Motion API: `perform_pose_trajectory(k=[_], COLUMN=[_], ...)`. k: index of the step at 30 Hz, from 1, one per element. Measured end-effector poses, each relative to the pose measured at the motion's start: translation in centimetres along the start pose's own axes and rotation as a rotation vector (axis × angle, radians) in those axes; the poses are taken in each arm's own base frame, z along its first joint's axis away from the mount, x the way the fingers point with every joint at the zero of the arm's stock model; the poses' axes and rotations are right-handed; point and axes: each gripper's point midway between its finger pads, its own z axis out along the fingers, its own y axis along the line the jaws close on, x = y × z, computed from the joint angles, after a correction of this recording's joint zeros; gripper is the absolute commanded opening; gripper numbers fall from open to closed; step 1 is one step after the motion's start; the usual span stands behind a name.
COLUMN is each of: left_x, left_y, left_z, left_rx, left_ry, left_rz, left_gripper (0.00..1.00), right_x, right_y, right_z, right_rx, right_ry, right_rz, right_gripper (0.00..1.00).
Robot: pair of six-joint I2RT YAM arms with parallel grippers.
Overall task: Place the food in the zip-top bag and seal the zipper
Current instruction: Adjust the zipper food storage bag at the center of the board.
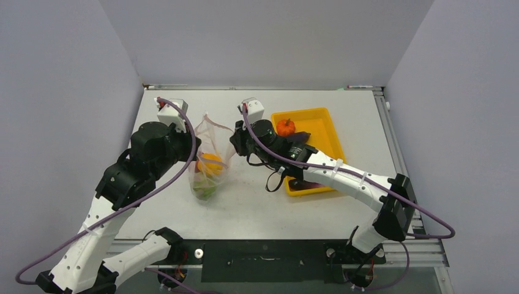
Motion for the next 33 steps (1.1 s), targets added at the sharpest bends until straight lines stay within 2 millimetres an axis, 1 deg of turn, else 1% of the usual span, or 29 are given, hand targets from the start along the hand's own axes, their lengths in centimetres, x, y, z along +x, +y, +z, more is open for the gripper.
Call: perform_pose_trajectory(k=[2,6,10,13,16,20,24,29,33], left_x=[0.1,0.8,2.0,3.2,4.1,5.4,6.7,6.7,6.7], left_y=[0.1,-0.3,-1.2,-2.0,-2.9,-3.9,-4.8,-6.0,-7.2], left_z=[0.2,1.1,2.5,3.3,4.2,5.5,6.2,6.4,6.3], left_rx=[-0.008,0.012,0.054,0.091,0.138,0.188,0.234,0.298,0.365], left_ry=[0.007,0.037,0.091,0.136,0.177,0.228,0.271,0.274,0.271], left_rz=[0.007,0.024,0.038,0.041,0.040,0.037,0.029,0.016,0.007], left_gripper=[0.00,0.00,0.00,0.00,0.00,0.00,0.00,0.00,0.00], right_x=[0.3,1.1,2.9,4.3,5.2,5.7,6.2,6.9,7.1], right_y=[-0.5,-2.7,-4.7,-5.9,-6.8,-7.4,-8.1,-9.4,-10.3], right_z=[0.6,1.3,1.7,1.4,0.8,-0.5,-1.5,-3.0,-4.3], right_rx=[0.000,0.025,0.056,0.078,0.093,0.097,0.112,0.152,0.180], right_ry=[0.007,0.020,0.053,0.079,0.090,0.089,0.087,0.086,0.074], right_rz=[0.012,0.042,0.054,0.058,0.064,0.072,0.077,0.074,0.075], right_gripper=[0.05,0.05,0.05,0.05,0.05,0.05,0.05,0.05,0.05])
